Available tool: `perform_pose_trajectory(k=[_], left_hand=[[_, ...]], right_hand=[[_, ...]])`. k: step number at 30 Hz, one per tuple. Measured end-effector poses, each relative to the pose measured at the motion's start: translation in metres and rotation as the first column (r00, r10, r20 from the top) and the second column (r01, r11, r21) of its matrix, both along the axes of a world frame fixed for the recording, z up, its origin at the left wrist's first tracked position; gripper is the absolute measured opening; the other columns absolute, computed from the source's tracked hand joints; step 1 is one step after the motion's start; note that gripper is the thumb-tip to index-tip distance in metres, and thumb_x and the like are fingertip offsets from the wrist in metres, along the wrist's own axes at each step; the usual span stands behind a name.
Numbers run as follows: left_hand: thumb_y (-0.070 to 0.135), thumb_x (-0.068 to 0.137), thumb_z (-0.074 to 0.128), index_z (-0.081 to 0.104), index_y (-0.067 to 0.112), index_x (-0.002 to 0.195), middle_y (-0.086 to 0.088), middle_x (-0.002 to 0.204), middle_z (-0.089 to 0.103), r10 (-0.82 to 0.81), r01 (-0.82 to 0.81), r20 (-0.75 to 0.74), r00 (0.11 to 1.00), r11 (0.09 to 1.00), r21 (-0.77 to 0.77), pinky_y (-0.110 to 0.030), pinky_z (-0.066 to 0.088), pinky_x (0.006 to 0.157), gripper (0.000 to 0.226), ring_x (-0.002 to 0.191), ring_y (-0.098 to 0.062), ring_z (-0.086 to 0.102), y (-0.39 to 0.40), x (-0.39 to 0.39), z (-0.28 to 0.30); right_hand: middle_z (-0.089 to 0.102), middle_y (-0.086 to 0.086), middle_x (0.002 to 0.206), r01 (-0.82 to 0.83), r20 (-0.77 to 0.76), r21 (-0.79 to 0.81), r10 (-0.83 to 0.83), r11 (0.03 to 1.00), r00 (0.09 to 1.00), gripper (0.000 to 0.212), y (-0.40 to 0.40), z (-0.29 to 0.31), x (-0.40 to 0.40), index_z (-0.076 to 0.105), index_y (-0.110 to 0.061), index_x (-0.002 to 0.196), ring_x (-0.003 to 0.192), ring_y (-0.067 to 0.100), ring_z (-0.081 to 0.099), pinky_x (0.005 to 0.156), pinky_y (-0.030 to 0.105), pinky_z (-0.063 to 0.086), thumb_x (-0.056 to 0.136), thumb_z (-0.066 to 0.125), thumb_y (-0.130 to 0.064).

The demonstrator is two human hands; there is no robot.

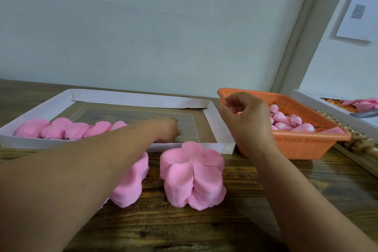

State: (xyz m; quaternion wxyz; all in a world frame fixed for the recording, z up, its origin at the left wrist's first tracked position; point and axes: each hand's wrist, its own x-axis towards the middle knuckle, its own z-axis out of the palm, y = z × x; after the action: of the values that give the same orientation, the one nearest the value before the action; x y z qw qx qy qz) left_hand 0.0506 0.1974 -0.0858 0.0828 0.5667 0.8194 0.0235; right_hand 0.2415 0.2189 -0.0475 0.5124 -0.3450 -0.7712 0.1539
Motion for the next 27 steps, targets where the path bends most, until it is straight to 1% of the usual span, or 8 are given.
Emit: perform_pose_trajectory(k=[3,9,14,16,18,22,24,27], left_hand=[[0.023,0.102,0.036,0.053,0.003,0.119,-0.016,0.128,0.054,-0.025,0.025,0.006,1.000,0.998,-0.061,-0.033,0.038,0.085,0.031,0.115,-0.030,0.050,0.000,0.001,0.001],[0.048,0.099,0.034,0.047,0.005,0.127,-0.018,0.132,0.052,-0.032,0.034,0.021,0.999,0.996,-0.083,-0.034,0.035,0.084,0.053,0.117,-0.032,0.050,-0.003,-0.001,0.006],[0.056,0.096,0.036,0.055,0.009,0.120,-0.012,0.115,0.064,-0.029,0.025,0.092,0.995,0.999,0.048,-0.039,0.044,0.095,0.057,0.106,-0.029,0.058,-0.009,0.002,0.013],[0.053,0.095,0.042,0.058,0.016,0.123,-0.010,0.120,0.058,-0.053,0.059,-0.036,0.998,0.976,0.208,-0.037,0.043,0.093,0.049,0.112,-0.030,0.053,-0.014,0.007,0.025],[0.040,0.092,0.054,0.065,0.017,0.114,-0.006,0.115,0.061,-0.174,0.192,-0.084,0.981,0.924,0.330,-0.031,0.043,0.085,0.033,0.108,-0.026,0.055,-0.019,0.017,0.035],[0.023,0.085,0.064,0.068,0.021,0.114,0.003,0.099,0.068,-0.433,0.418,0.066,0.899,0.893,0.164,-0.029,0.050,0.079,0.030,0.090,-0.017,0.061,-0.033,0.036,0.044],[0.023,0.086,0.064,0.067,0.020,0.116,0.002,0.101,0.068,-0.471,0.466,0.034,0.881,0.879,0.104,-0.029,0.049,0.079,0.031,0.090,-0.016,0.061,-0.037,0.042,0.044],[0.016,0.085,0.065,0.070,0.016,0.108,0.002,0.098,0.068,-0.489,0.486,-0.012,0.872,0.864,0.134,-0.023,0.043,0.068,0.024,0.082,-0.013,0.056,-0.040,0.047,0.042]], right_hand=[[0.061,-0.007,0.069,0.002,-0.004,-0.013,-0.002,1.000,1.000,0.005,0.000,0.000,0.000,0.067,-0.013,0.083,0.065,0.010,0.056,0.063,0.032,0.049,0.079,0.066,-0.015],[0.062,-0.003,0.068,0.002,-0.003,-0.030,-0.002,1.000,1.000,0.005,0.000,0.000,-0.001,0.067,-0.012,0.082,0.066,0.014,0.057,0.064,0.035,0.050,0.079,0.065,-0.015],[0.063,0.000,0.066,0.002,-0.037,-0.038,-0.003,0.999,0.999,0.003,0.000,0.001,0.001,0.066,-0.012,0.080,0.068,0.013,0.054,0.060,0.031,0.047,0.077,0.064,-0.014],[0.063,0.001,0.066,0.001,-0.044,-0.043,-0.003,0.999,0.999,0.003,-0.001,0.002,0.002,0.066,-0.012,0.079,0.068,0.013,0.054,0.059,0.031,0.047,0.077,0.063,-0.013],[0.063,-0.001,0.066,0.003,-0.038,-0.044,-0.004,0.999,0.999,0.003,-0.001,0.002,0.001,0.066,-0.013,0.079,0.065,0.014,0.055,0.059,0.031,0.048,0.077,0.063,-0.014],[0.062,-0.006,0.064,0.011,-0.045,-0.041,-0.012,0.999,0.999,0.003,0.002,0.002,0.001,0.065,-0.016,0.079,0.063,0.011,0.056,0.057,0.025,0.045,0.077,0.064,-0.015],[0.060,-0.009,0.062,0.009,-0.047,-0.034,-0.011,0.999,0.999,0.003,0.003,0.003,0.001,0.065,-0.018,0.078,0.064,0.005,0.055,0.052,0.012,0.039,0.077,0.065,-0.015],[0.057,-0.013,0.061,0.002,-0.047,-0.041,-0.004,0.999,0.999,0.007,0.004,0.005,0.003,0.063,-0.020,0.076,0.059,-0.006,0.052,0.051,0.006,0.036,0.079,0.065,-0.014]])
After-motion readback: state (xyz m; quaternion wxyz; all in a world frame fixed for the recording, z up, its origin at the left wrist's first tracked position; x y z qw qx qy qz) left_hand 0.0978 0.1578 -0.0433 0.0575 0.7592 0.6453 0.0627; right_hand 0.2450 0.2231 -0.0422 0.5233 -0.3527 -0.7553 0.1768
